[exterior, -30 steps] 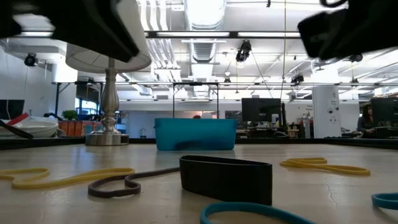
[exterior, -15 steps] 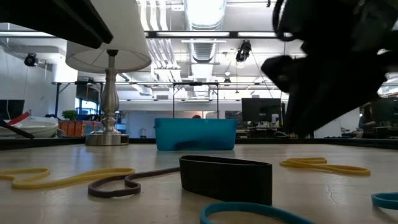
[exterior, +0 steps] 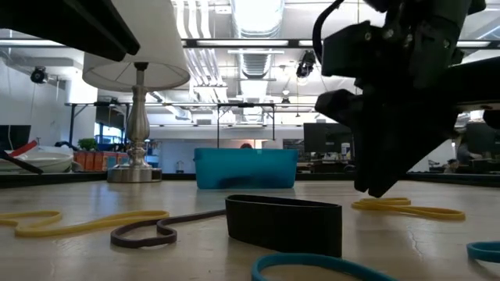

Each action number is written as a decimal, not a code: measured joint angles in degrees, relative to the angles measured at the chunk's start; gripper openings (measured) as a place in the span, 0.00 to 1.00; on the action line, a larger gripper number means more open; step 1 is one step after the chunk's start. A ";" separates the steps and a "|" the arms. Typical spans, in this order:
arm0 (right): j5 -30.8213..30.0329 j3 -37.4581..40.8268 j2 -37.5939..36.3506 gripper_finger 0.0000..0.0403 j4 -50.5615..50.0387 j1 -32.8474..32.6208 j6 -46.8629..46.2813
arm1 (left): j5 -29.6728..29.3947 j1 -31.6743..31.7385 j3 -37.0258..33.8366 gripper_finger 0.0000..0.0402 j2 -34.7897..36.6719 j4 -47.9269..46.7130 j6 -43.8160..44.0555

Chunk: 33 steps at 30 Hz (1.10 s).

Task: Pick and place rubber bands into bin
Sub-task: Put the yellow rubber band into the blue bin

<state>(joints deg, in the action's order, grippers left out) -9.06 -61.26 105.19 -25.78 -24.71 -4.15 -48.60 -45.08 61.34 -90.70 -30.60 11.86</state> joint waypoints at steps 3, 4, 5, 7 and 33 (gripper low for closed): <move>0.11 0.41 -0.07 0.17 0.31 0.13 -0.02 | -0.02 0.00 -0.31 0.21 0.00 0.03 0.00; 0.12 0.60 -0.09 0.17 0.17 0.16 -0.02 | -0.03 -0.02 -0.40 0.21 0.00 0.03 0.01; 0.11 0.64 -0.10 0.17 0.03 0.19 -0.02 | -0.03 -0.02 -0.51 0.21 0.00 0.27 0.03; 0.09 0.73 -0.15 0.17 0.51 0.20 -0.03 | -0.03 -0.02 -0.76 0.21 0.00 0.01 0.35; 0.26 2.69 1.44 0.17 4.51 1.84 -1.85 | -0.03 -0.02 -0.85 0.21 0.00 0.16 1.49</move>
<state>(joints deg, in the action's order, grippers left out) -8.80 -58.57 106.63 -21.27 -22.87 -6.00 -48.62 -45.10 60.49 -90.70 -30.44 13.34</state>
